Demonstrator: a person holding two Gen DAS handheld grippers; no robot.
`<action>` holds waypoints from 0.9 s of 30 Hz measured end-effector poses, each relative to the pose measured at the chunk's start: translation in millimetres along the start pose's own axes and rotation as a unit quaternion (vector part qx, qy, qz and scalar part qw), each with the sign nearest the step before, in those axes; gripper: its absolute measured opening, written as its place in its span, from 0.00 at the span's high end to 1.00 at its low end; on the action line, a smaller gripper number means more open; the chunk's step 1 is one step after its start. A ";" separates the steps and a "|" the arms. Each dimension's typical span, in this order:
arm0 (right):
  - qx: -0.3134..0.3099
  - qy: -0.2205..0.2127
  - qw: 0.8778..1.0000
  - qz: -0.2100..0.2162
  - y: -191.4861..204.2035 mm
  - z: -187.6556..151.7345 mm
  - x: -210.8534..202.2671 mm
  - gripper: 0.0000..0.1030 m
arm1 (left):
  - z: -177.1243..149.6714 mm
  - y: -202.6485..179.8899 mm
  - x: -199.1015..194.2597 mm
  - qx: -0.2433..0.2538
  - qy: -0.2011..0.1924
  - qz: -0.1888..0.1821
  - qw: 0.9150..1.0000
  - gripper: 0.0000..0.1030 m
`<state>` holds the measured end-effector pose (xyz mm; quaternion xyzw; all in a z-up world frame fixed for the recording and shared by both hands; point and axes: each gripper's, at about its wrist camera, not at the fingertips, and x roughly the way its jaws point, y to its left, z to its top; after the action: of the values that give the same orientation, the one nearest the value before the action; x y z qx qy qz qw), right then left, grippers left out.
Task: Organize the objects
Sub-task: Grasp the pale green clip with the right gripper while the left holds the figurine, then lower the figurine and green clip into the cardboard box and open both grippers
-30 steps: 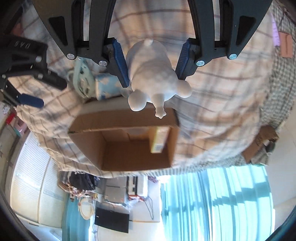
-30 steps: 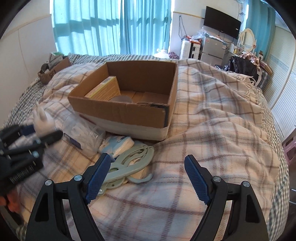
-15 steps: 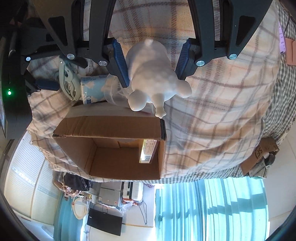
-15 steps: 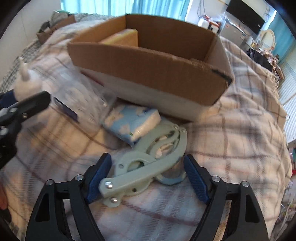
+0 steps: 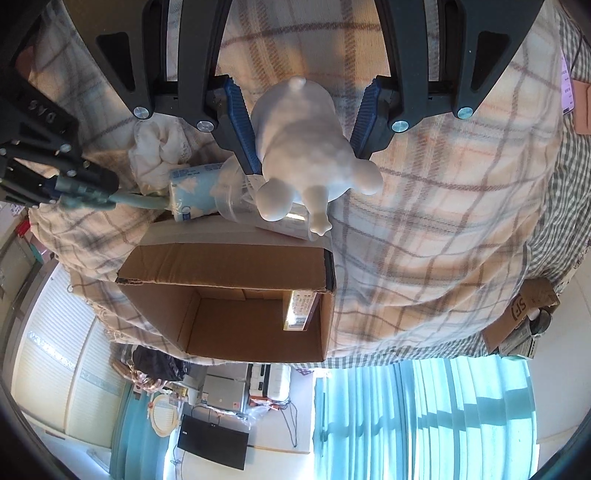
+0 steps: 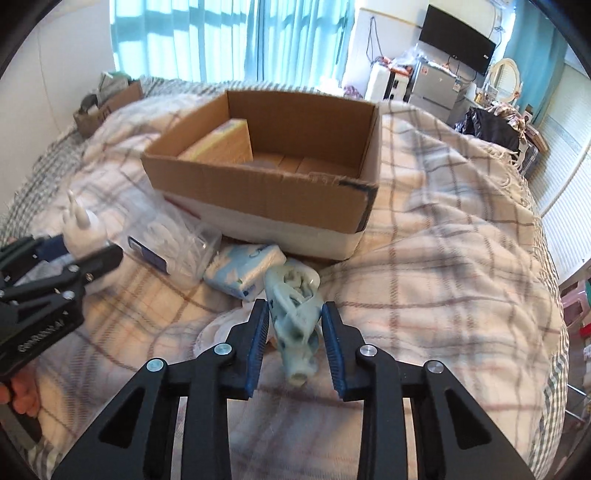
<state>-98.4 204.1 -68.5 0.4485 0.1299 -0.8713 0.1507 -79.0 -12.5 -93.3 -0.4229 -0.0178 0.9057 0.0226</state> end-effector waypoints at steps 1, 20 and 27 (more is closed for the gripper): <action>0.002 -0.007 1.000 0.000 -0.2 1.4 -3.4 0.72 | 0.1 -0.2 -1.6 0.000 -0.001 0.000 1.000 0.51; -0.027 -0.126 0.991 0.033 -5.5 44.1 -87.4 0.88 | 67.1 -20.8 -43.6 0.010 -0.052 -0.054 0.997 0.51; -0.035 -0.174 0.984 0.026 -16.3 91.3 -122.0 0.88 | 113.0 -26.5 -50.9 0.019 -0.072 -0.060 0.995 0.51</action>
<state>-105.0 204.0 84.6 0.2874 0.1201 -0.9269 0.2095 -132.3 9.6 19.5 -0.3541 -0.0273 0.9310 0.0838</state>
